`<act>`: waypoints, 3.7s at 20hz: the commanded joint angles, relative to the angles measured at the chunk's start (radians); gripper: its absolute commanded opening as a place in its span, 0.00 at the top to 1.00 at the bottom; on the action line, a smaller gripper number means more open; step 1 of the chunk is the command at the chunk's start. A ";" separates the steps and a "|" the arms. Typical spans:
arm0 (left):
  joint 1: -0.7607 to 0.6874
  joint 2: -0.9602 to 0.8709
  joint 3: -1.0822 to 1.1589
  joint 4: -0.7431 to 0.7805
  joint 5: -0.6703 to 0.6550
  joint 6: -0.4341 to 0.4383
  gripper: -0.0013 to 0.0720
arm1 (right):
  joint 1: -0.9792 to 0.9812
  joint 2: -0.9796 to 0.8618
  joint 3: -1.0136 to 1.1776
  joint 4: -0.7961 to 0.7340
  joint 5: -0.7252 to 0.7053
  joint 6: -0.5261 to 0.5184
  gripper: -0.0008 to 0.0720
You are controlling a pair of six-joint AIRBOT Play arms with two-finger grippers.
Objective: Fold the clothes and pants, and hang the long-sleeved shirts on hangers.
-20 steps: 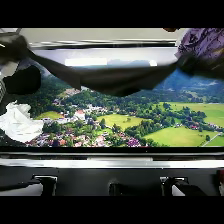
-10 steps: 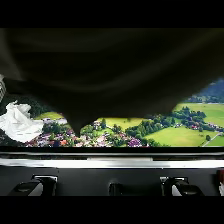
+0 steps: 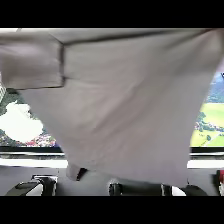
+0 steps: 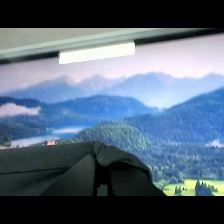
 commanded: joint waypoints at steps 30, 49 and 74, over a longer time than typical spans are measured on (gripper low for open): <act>0.415 -0.343 -0.390 -0.235 -0.362 0.363 0.01 | -0.377 -0.232 -0.713 0.270 0.156 -0.306 0.34; 0.412 -0.217 -0.852 -0.287 -0.219 0.409 0.01 | -0.378 -0.169 -1.309 0.302 -0.171 -0.494 0.34; 0.163 -0.250 -1.089 -0.609 0.009 0.726 0.01 | -0.262 -0.090 -1.335 0.341 -0.177 -0.428 0.94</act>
